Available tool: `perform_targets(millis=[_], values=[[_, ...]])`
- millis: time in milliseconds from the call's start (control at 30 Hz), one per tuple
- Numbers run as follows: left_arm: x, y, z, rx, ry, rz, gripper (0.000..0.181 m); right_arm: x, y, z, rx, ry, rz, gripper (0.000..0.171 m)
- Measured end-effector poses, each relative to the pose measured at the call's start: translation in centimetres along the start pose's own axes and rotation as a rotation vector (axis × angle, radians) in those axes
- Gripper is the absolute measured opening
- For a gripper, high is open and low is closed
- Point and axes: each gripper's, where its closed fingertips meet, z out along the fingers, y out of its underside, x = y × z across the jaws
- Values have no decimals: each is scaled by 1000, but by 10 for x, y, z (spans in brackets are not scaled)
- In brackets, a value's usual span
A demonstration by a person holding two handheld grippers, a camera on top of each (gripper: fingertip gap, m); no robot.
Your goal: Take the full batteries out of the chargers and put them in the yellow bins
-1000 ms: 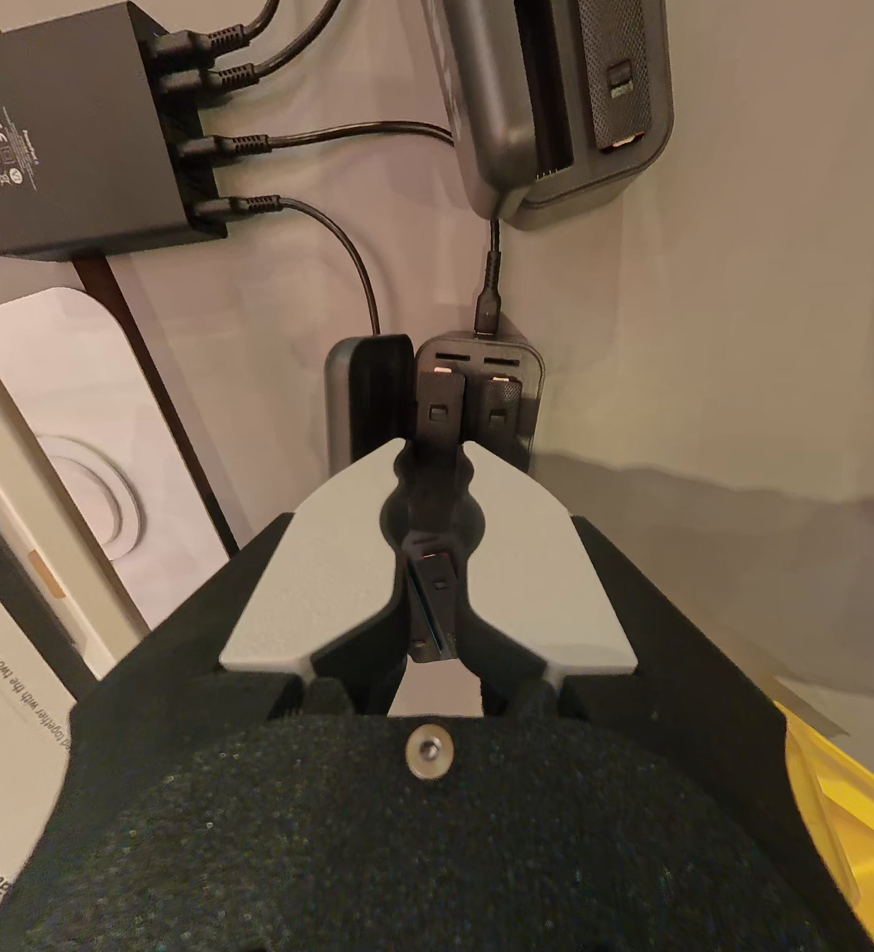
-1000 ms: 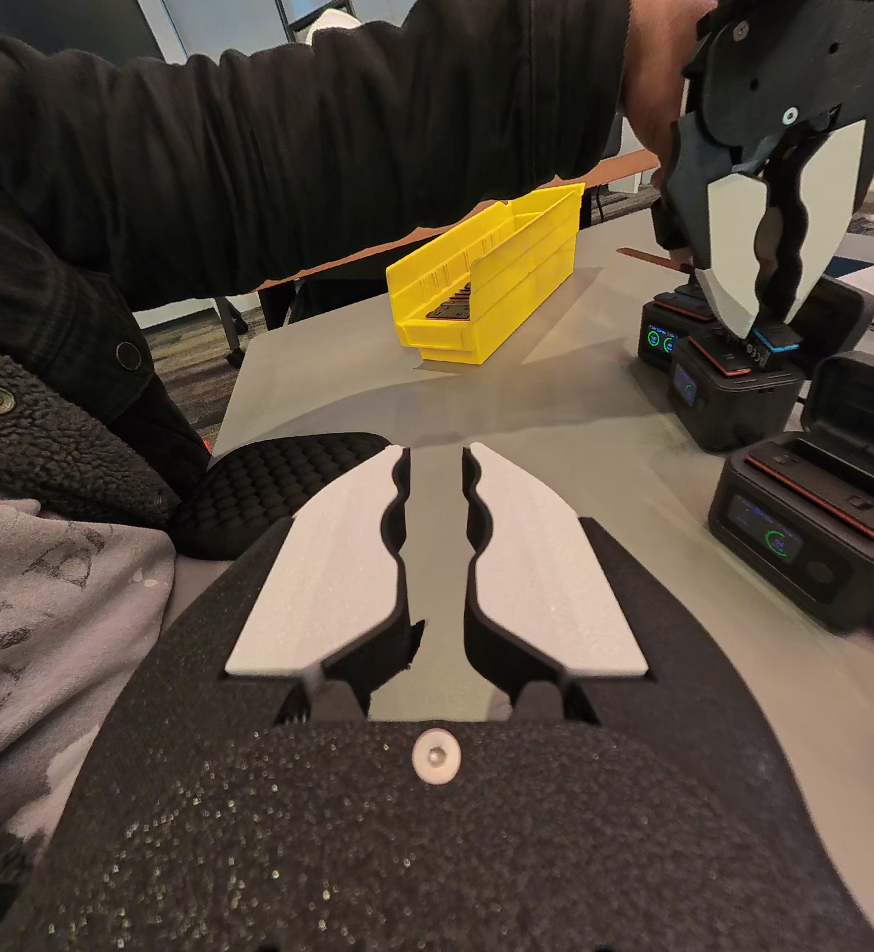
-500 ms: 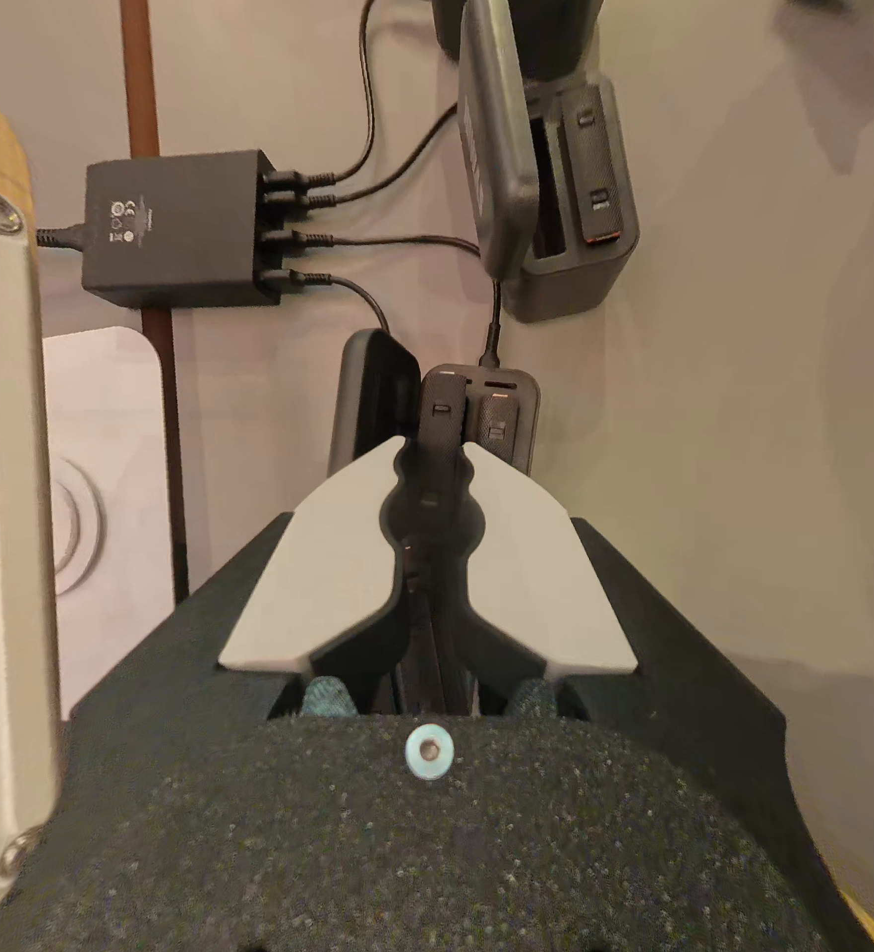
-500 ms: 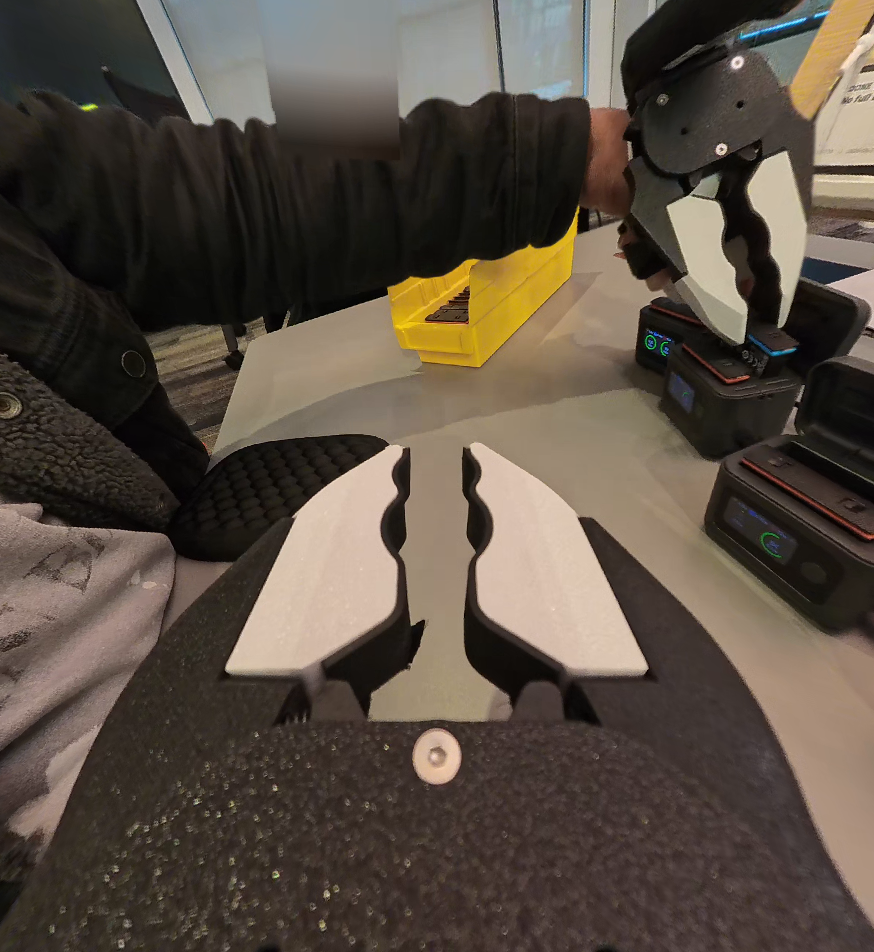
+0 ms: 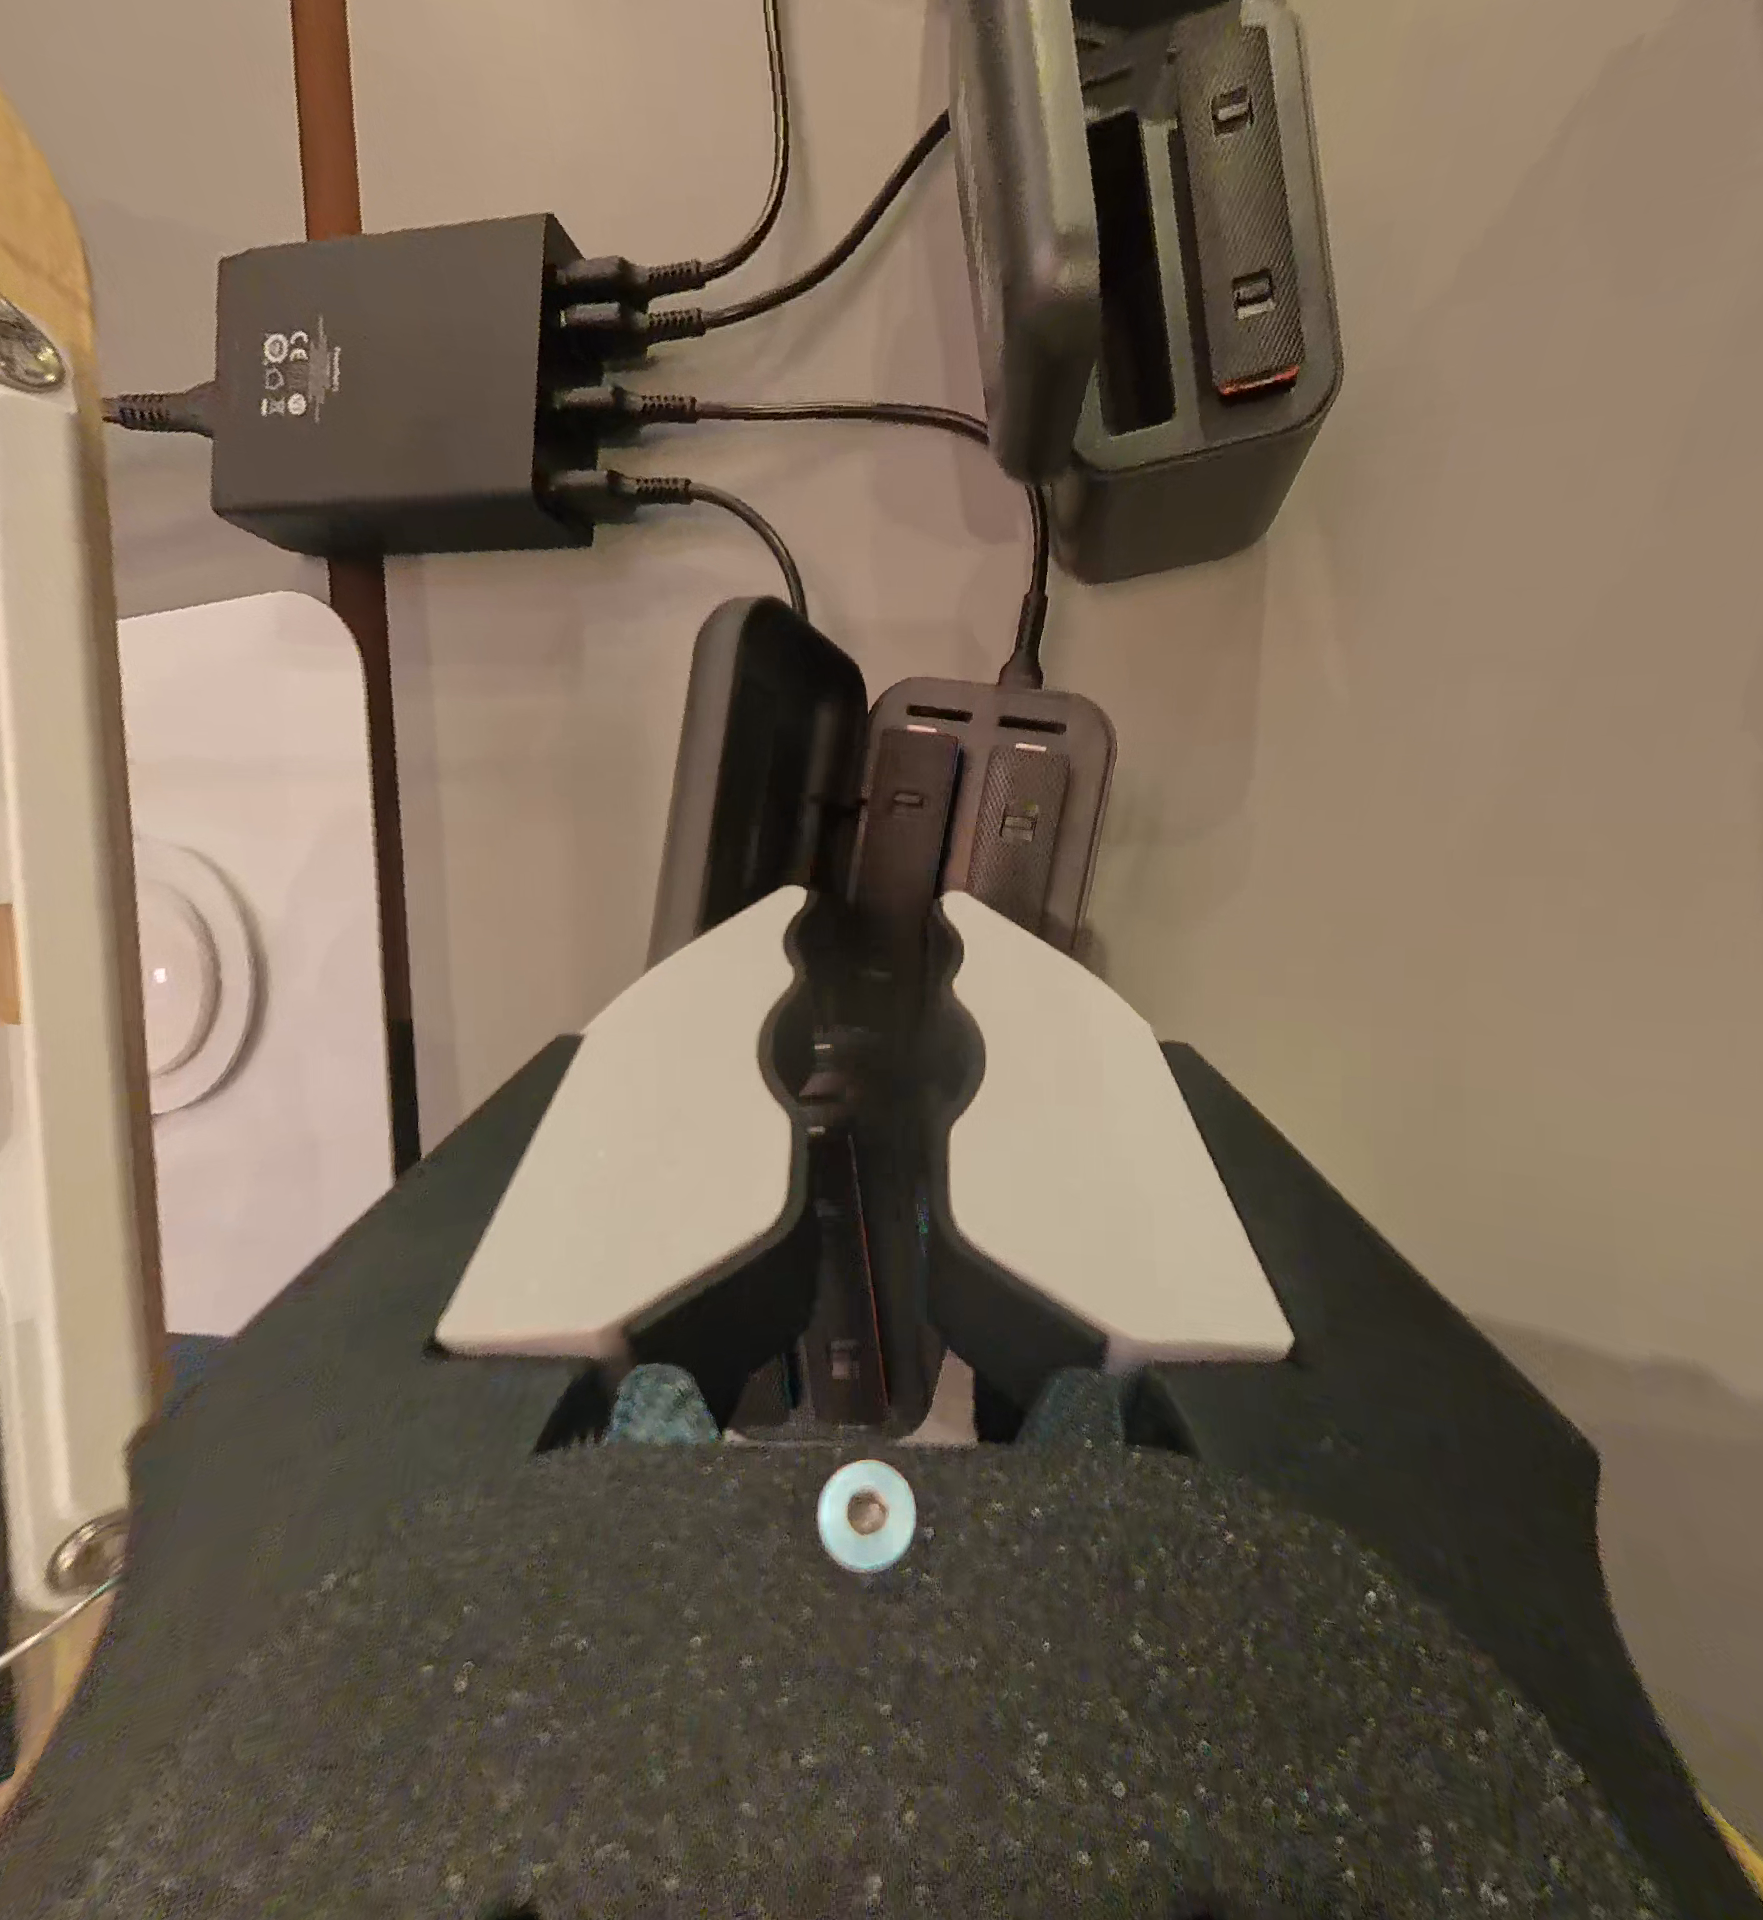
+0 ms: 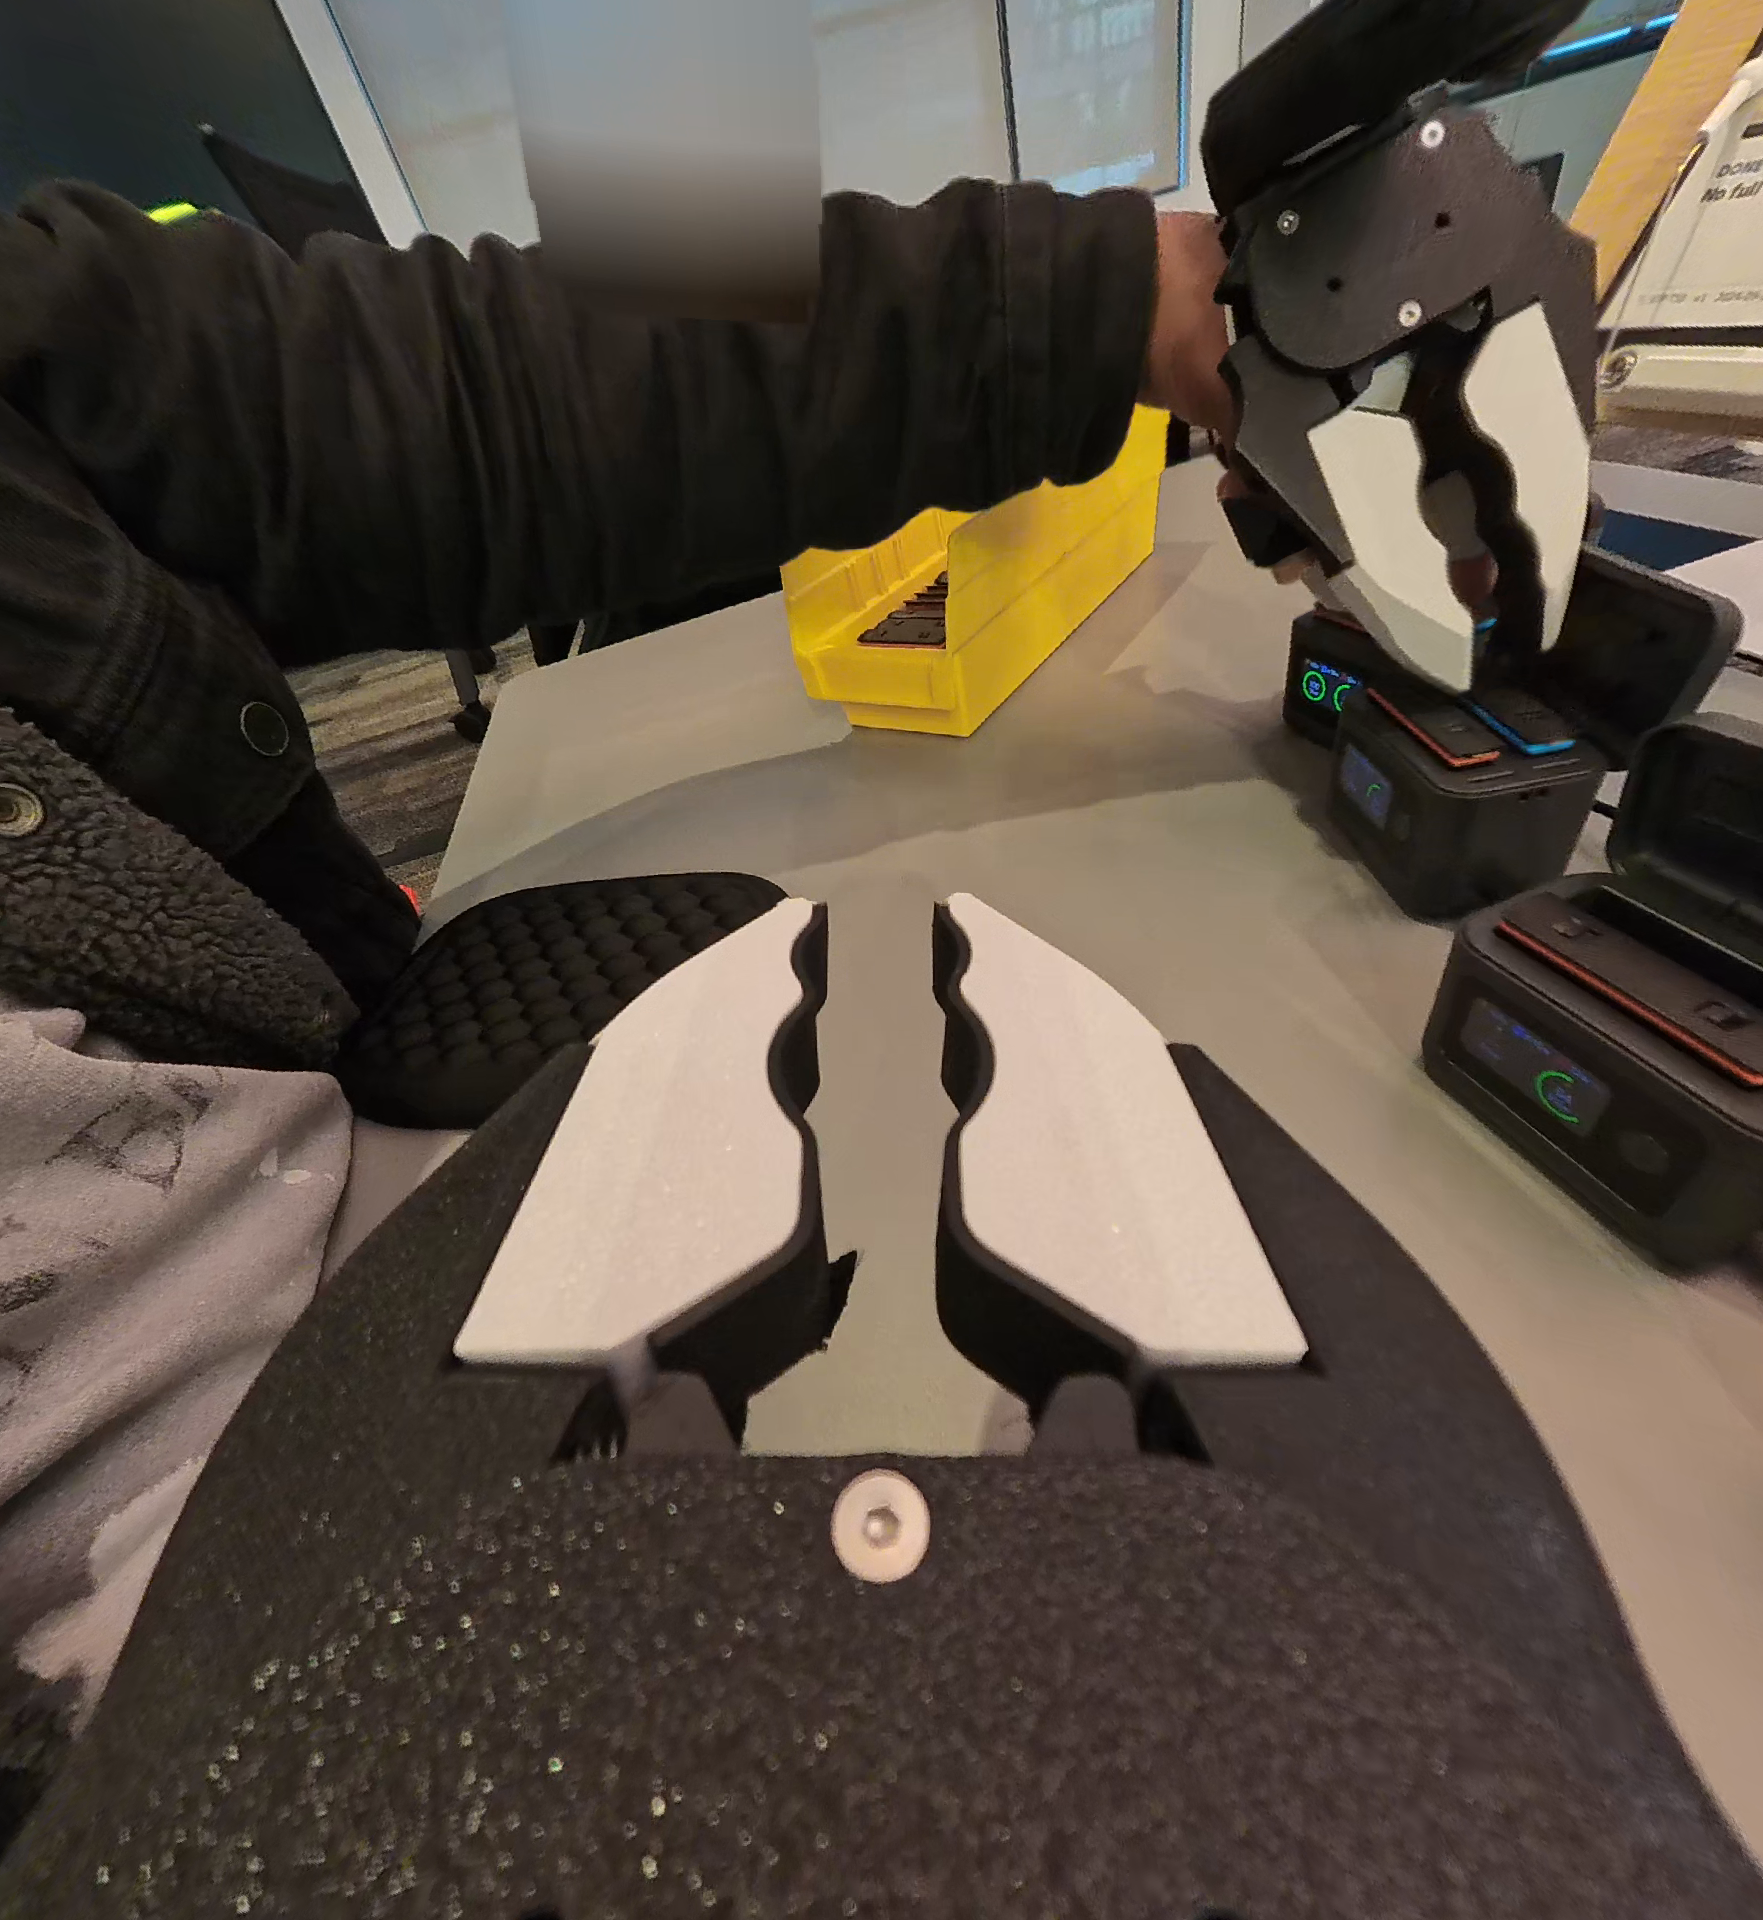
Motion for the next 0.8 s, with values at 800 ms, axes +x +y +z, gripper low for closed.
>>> perform_targets(millis=[800], values=[[-2, 5, 3, -215, -67, 116, 2, -1, 1, 1, -5, -12, 10, 19]])
